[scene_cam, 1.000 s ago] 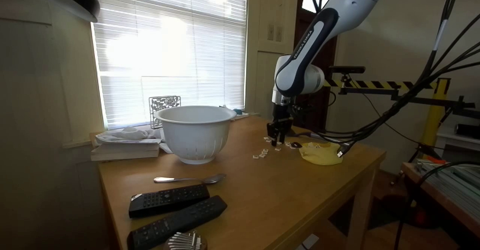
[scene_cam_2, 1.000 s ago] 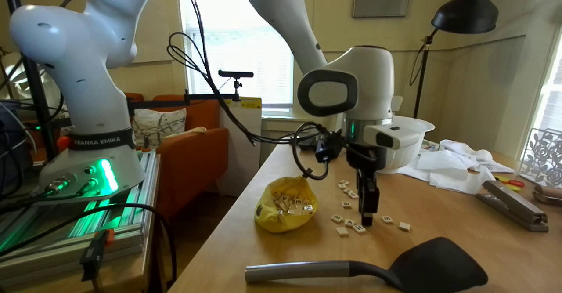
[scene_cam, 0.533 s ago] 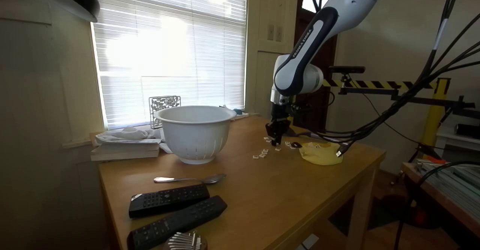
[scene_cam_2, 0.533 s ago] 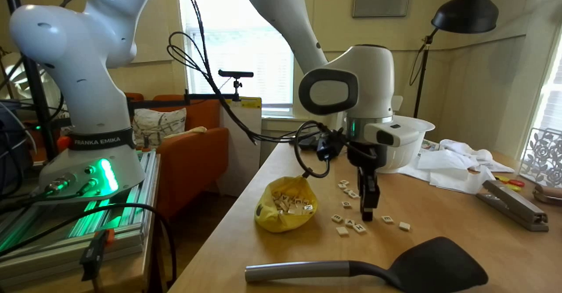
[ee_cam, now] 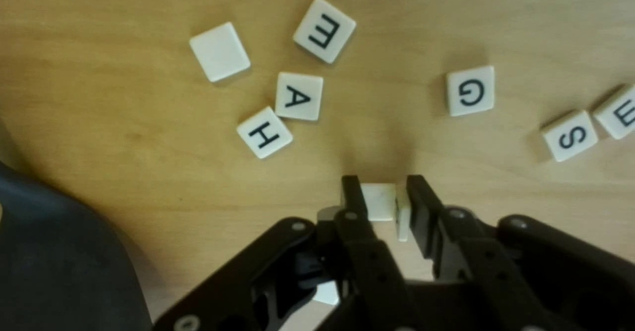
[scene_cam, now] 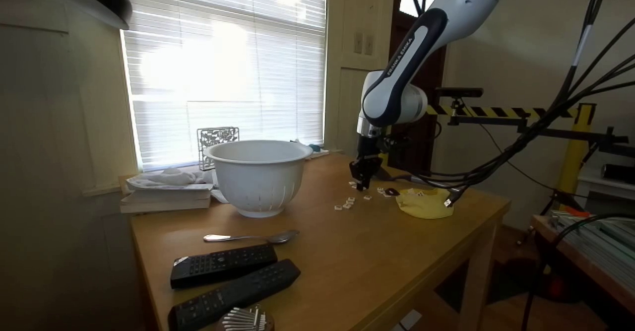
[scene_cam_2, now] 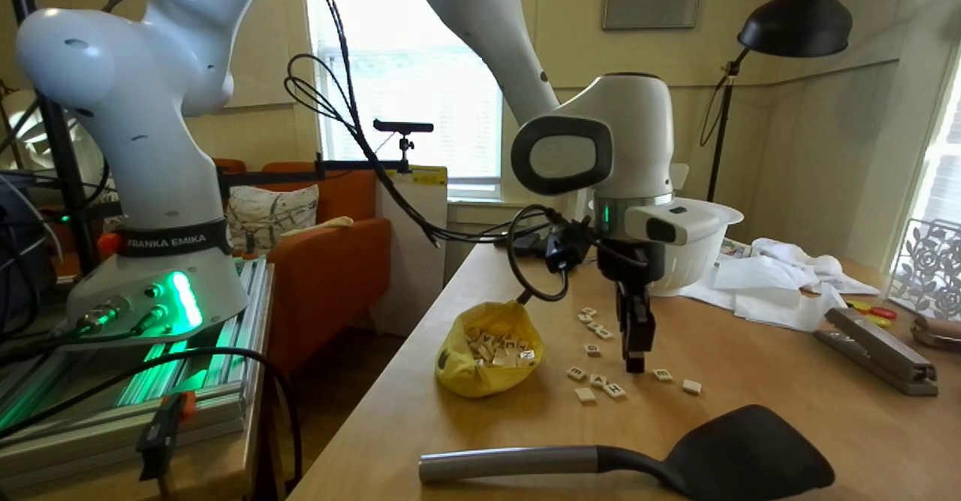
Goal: Remove the objects from the bag then move the bag forward
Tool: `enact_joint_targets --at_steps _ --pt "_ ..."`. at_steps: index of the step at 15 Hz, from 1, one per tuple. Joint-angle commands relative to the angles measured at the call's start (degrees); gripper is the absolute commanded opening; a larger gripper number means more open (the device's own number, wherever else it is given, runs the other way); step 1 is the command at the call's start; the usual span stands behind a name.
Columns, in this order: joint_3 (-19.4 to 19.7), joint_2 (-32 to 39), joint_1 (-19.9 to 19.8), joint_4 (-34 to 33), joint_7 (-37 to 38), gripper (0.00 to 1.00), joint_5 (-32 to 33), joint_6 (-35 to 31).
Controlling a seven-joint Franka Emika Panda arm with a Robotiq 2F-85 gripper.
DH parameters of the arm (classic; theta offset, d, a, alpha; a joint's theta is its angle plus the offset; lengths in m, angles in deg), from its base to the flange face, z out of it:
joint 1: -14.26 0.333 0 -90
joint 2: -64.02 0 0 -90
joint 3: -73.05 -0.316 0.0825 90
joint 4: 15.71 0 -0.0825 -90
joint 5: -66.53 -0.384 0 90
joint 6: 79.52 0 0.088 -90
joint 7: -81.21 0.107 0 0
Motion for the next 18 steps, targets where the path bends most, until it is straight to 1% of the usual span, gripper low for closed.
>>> enact_joint_targets --at_steps 1,2,4,8,11,13,15,16,18 --pt "3.0 -1.6 3.1 2.3 1.2 0.07 2.2 -3.7" --pt "5.2 -1.4 5.0 2.7 2.3 0.07 3.7 -5.1" --pt "10.7 -0.5 9.6 3.1 4.8 0.07 7.9 -7.4" --pt "23.9 2.4 20.5 5.0 11.0 0.07 17.2 -11.5" --pt "32.2 6.0 28.0 6.5 13.6 0.07 20.9 -14.4" --pt "36.3 8.5 32.4 7.5 13.6 0.07 21.4 -16.0" --pt "39.4 11.2 36.0 8.3 12.9 0.07 20.9 -17.6" --pt "40.2 12.6 37.2 8.6 12.3 0.07 20.4 -18.1" --pt "42.1 15.7 39.8 8.9 11.7 0.13 19.7 -19.2"
